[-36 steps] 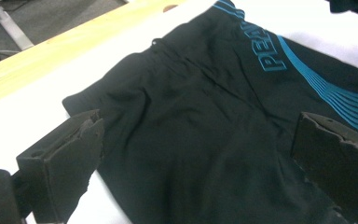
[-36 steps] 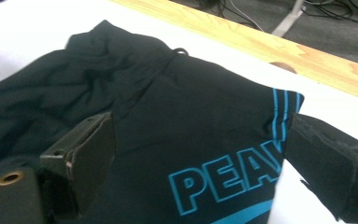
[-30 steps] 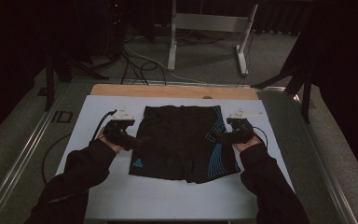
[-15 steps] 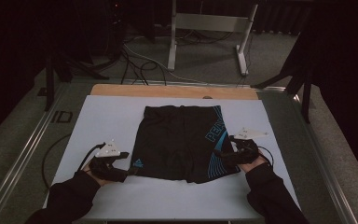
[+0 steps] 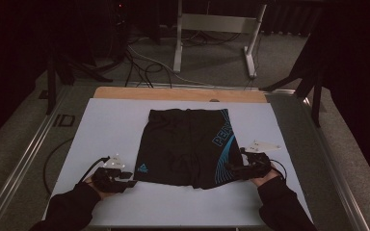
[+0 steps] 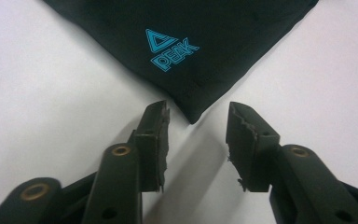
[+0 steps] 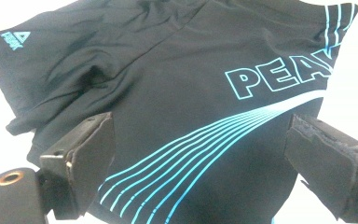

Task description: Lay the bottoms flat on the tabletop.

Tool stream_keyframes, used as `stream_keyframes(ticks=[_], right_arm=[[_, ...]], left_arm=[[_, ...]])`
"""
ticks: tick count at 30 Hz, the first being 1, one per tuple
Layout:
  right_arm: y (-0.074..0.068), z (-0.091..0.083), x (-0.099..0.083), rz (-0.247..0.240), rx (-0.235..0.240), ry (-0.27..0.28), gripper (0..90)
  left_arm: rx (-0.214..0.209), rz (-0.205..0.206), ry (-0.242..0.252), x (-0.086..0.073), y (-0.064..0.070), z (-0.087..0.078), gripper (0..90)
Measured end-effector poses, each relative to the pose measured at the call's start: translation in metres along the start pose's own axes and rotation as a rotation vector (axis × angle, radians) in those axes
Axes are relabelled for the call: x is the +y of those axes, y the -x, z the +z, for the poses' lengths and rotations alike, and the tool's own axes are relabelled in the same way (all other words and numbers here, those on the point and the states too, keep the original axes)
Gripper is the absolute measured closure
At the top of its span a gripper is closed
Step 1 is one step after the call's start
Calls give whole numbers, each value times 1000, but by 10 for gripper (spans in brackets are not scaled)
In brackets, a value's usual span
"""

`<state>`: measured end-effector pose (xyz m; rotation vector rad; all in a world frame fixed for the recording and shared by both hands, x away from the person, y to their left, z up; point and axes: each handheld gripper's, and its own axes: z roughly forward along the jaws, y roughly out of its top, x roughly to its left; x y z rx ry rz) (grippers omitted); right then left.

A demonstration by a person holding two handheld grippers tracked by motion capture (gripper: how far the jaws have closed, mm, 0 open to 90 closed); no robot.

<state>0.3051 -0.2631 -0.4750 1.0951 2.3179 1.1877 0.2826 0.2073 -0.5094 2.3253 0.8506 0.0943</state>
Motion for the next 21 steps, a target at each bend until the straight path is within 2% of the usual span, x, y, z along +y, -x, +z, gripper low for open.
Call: stream_keyframes(ticks=[4, 7, 10, 14, 16, 17, 19, 20, 21], right_arm=[[0, 1, 0, -3, -1, -3, 92], [-1, 2, 0, -6, -1, -7, 92], [-2, 1, 0, -8, 0, -7, 92], [-1, 1, 0, -4, 2, -7, 92], [-1, 1, 0, -7, 1, -3, 92], [-1, 1, 0, -7, 1, -3, 92], [-1, 0, 0, -5, 4, -3, 92], [-1, 0, 0, -6, 6, -6, 92], [-1, 0, 0, -3, 8, -3, 92]], left_arm=[[0, 2, -3, 2, 2, 2, 707], [30, 6, -11, 4, 5, 4, 779], [27, -21, -8, 3, 4, 4, 897], [52, 10, -20, 4, 10, 3, 900], [51, 10, -14, 4, 12, 2, 900], [44, 15, -3, 4, 12, 0, 900], [84, 52, 40, 4, 15, -3, 900], [101, 54, 77, 4, 15, -4, 897], [101, 45, 92, 5, 13, -5, 820]])
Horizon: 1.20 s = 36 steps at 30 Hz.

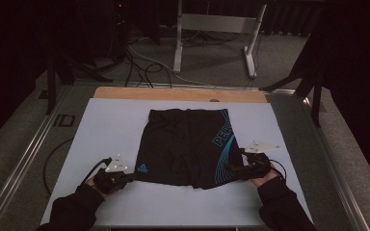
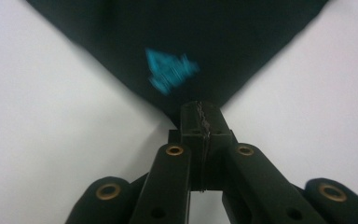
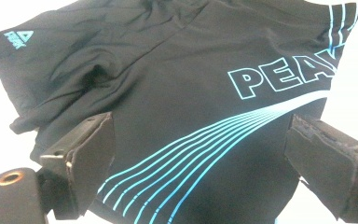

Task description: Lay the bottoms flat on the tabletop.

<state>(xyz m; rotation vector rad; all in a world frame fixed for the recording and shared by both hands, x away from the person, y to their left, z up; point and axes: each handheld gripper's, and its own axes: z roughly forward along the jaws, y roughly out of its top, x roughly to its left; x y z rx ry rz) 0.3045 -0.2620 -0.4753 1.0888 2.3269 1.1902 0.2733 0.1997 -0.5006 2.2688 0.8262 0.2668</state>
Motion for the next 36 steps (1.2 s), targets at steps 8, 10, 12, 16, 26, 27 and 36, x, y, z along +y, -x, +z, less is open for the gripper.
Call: stream_keyframes(ticks=[8, 10, 12, 16, 26, 27, 36], right_arm=[[1, 1, -1, 5, -4, -4, 92], [1, 1, -1, -1, -7, -8, 92], [1, 1, -1, -2, -7, -7, 91], [1, 1, -1, -4, -7, -8, 92], [1, 0, 0, -3, -10, -1, 92], [1, -1, 0, -2, -11, -4, 92], [1, 0, -1, -1, -8, -4, 92]], left_arm=[[-32, 72, -60, -5, 3, 11, 639], [-24, 67, -55, -5, 2, 12, 664], [-14, 60, -60, -5, 2, 12, 720], [9, 38, -62, -4, 1, 12, 881], [-6, 16, -60, -3, 0, -4, 899], [-15, 12, -68, -5, 0, -3, 899], [-30, -4, -84, -12, -4, 1, 897]])
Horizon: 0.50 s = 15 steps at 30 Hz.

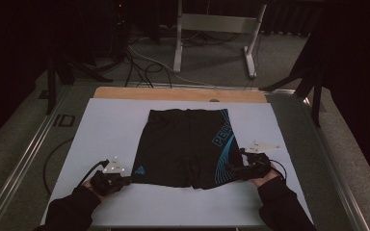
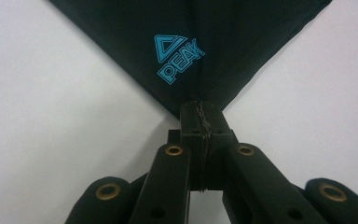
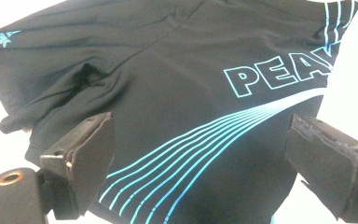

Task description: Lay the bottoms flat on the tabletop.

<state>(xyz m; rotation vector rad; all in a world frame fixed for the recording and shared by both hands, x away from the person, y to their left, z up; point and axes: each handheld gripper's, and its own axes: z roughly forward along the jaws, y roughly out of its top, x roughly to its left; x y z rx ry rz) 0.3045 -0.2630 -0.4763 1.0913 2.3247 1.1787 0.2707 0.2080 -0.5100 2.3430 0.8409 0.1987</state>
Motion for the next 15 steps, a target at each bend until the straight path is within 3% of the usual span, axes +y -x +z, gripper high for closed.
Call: stream_keyframes(ticks=[4, 7, 10, 15], right_arm=[[-1, 0, 0, -1, 0, -2, 92], [-1, -2, 1, -15, 1, 8, 92], [-2, -4, 2, -27, 0, 19, 92], [-3, -9, 3, -70, 6, 11, 92]], left_arm=[[4, 8, 1, 0, 0, -1, 875], [10, 20, 38, 4, 5, -3, 609], [-20, 32, 93, 16, 15, -9, 447], [-84, 111, 154, 47, 41, -13, 335]])
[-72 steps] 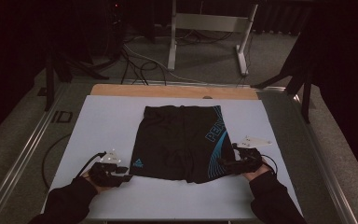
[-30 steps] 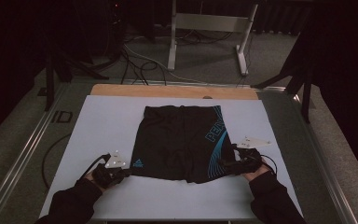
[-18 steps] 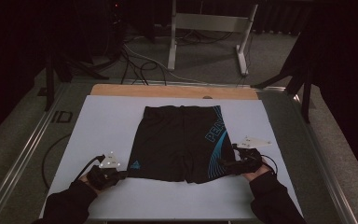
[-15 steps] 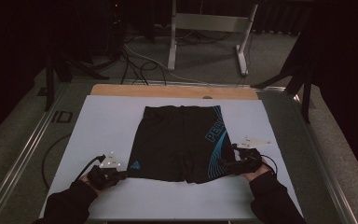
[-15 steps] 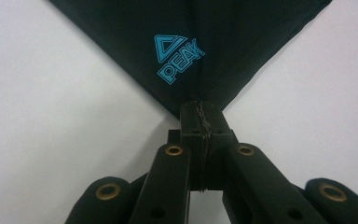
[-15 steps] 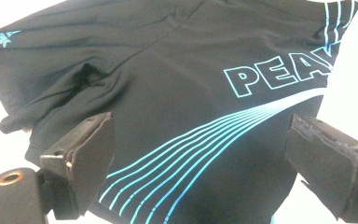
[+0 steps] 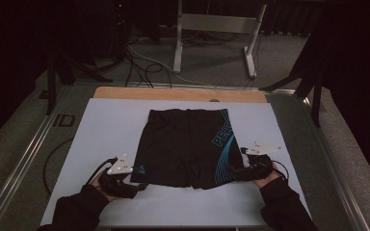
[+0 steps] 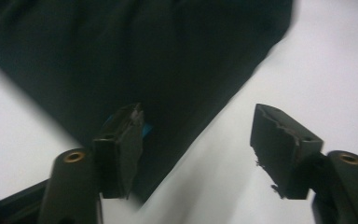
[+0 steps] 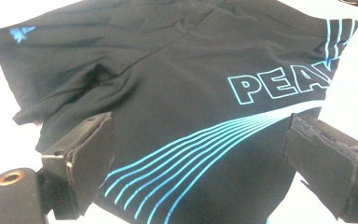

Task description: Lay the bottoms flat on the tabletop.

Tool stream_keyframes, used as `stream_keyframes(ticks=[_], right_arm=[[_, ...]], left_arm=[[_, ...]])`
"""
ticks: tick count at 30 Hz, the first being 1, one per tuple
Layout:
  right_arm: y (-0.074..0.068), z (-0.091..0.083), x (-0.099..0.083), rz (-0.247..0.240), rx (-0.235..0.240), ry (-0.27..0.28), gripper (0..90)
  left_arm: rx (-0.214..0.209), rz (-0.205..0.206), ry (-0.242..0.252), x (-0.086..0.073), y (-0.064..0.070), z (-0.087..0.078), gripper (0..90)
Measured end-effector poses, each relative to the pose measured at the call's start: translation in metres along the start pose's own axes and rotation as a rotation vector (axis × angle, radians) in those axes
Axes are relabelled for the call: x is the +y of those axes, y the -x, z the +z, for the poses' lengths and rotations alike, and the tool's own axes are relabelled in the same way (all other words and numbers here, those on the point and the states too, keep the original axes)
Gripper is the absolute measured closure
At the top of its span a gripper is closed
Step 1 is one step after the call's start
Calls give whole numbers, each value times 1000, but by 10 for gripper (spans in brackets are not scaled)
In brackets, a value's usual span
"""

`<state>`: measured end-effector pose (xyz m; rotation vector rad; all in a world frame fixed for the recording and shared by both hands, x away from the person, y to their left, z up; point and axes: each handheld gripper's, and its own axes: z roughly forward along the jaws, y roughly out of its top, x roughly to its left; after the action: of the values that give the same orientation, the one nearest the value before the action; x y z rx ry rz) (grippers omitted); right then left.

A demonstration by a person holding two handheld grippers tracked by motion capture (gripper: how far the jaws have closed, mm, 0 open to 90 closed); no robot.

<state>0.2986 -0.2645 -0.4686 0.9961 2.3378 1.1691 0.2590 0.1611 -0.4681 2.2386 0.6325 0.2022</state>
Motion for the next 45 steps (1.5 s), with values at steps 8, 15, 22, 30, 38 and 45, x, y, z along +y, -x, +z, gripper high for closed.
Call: stream_keyframes(ticks=[8, 15, 22, 30, 38, 45], right_arm=[[2, -8, -6, 37, 47, 10, 107], [3, -16, -23, -19, 80, -36, 188], [0, -5, -47, -129, 49, -167, 503], [11, 4, -49, -195, -55, -190, 862], [13, -9, -36, -163, -63, -114, 880], [13, -18, -29, -147, -75, -75, 880]], left_arm=[[-125, 126, 54, 52, 39, 33, 378], [-193, 204, -17, 68, 62, 81, 439], [-178, 224, -113, 65, 65, 125, 541], [-116, 261, -136, 71, 59, 143, 591], [-72, 252, -144, 80, 52, 146, 854], [-74, 242, -87, 102, 50, 119, 870]])
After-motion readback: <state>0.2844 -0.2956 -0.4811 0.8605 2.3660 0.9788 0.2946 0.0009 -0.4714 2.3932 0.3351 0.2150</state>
